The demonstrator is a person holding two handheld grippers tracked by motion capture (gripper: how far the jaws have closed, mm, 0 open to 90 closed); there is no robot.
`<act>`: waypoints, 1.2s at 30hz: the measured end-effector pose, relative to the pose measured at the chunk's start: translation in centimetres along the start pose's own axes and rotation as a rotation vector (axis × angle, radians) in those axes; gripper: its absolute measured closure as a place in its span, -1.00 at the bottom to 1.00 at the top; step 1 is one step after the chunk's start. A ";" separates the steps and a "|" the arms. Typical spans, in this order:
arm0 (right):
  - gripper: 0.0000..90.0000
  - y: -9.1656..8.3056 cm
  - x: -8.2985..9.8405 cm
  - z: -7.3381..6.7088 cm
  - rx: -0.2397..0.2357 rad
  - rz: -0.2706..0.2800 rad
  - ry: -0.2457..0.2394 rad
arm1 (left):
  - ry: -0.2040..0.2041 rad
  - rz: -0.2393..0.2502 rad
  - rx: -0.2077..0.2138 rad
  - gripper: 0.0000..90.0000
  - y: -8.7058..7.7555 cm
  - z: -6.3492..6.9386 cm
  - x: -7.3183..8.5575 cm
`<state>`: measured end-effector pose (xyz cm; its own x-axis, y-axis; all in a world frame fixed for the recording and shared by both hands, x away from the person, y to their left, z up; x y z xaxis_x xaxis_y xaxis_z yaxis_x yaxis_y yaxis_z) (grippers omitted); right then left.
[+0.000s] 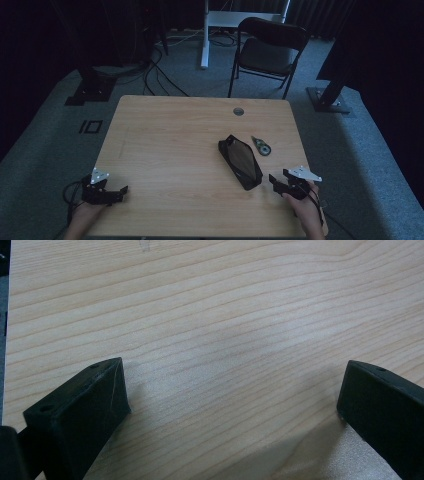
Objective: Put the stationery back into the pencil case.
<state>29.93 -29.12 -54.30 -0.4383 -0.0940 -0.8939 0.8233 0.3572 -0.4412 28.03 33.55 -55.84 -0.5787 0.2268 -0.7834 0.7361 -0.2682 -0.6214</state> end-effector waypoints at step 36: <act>-0.44 7.5 -4.0 2.2 -0.002 -0.021 -0.029 | -0.002 0.000 0.000 -1.00 0.0 0.0 0.0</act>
<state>38.63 -28.12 -54.20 -0.4450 -0.1281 -0.8863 0.8132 0.3568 -0.4599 28.02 33.54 -55.83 -0.5795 0.2251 -0.7833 0.7361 -0.2679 -0.6216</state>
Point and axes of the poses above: each handheld gripper's, and its own axes: y roughly forward along the jaws, x roughly out of its underside, z roughly to its right, the point moved 1 cm from there along y, roughly forward along the jaws, and after that the axes turned 8 degrees about z, right-handed, at the moved point
